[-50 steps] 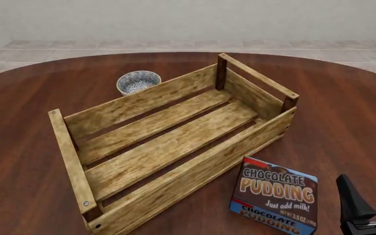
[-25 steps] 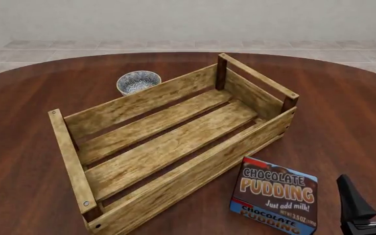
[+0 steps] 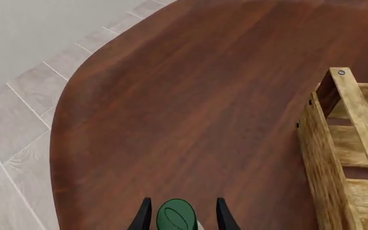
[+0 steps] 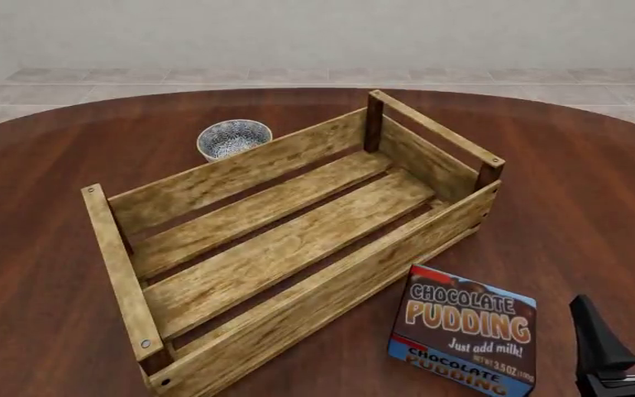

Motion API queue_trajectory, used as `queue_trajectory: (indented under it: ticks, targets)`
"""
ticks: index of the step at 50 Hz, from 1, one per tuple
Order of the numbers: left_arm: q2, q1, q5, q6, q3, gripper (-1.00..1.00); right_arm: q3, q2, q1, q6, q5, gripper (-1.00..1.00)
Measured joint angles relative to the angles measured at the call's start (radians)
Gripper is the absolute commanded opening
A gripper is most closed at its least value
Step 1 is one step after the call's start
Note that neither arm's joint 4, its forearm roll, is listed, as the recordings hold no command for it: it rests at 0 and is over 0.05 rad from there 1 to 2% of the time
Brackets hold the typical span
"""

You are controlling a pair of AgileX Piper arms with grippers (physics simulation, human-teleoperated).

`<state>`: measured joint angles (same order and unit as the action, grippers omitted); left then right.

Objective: Pick up the salad dressing and put it in the tray.

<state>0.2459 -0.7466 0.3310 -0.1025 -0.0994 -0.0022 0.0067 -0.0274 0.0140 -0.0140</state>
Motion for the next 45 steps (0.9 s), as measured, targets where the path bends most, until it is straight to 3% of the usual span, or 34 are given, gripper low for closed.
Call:
queue_trajectory:
  ticks: [33, 34, 45]
  targets:
    - [0.066, -0.012, -0.079, -0.022, 0.089, 1.0, -0.001, -0.003, 0.002, -0.002, -0.001, 1.0]
    - [0.071, -0.013, -0.082, -0.022, 0.09, -1.0, -0.001, -0.003, 0.003, -0.002, -0.001, 1.0]
    - [0.103, -0.007, -0.105, -0.017, 0.087, -1.0, 0.0, -0.003, 0.005, -0.002, 0.0, 1.0]
